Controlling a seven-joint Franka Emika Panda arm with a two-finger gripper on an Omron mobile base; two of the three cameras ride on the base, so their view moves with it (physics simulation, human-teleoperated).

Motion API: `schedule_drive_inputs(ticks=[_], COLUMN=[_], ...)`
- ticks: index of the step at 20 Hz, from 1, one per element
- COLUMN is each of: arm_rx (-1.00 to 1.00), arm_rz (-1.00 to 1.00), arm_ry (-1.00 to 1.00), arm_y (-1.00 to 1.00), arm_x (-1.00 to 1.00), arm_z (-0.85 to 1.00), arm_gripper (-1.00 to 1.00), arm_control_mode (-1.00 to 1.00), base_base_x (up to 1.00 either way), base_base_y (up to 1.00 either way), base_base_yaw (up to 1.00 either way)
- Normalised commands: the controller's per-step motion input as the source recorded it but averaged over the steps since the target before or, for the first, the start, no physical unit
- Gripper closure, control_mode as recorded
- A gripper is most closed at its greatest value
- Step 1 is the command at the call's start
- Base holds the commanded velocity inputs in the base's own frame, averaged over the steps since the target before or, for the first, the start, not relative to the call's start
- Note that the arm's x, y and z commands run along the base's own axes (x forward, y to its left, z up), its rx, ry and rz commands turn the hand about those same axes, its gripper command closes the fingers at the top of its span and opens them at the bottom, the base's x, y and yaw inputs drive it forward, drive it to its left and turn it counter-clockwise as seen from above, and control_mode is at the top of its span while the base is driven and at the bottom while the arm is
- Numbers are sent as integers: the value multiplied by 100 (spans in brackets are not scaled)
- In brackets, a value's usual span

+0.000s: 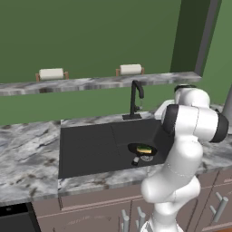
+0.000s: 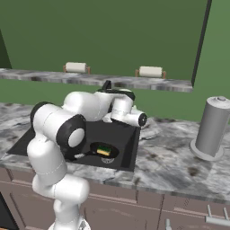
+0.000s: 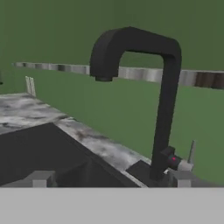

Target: Pick the pan and sponge and place them into the sink. Then turn on the water.

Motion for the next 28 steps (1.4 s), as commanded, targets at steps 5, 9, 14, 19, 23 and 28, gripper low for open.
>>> schedule_drive_inputs(ticks=[5,9,14,19,23,28], arm_rx=[27,24,15,4,0,0], arm_rz=[5,5,11,8,0,0], arm_ry=[-2,-10,-8,-1,-1,0], arm_y=[-21,-7,0,5,0,0], arm_x=[59,32,14,28,24,24], arm_z=[0,0,-2,-3,0,-4], arm_gripper=[-100,-100,-100,-100,-100,-100], arm_control_mode=[-100,-100,-100,-100,-100,-100], base_base_x=[0,0,0,0,0,0], base_base_y=[0,0,0,0,0,0], base_base_yaw=[0,0,0,0,0,0])
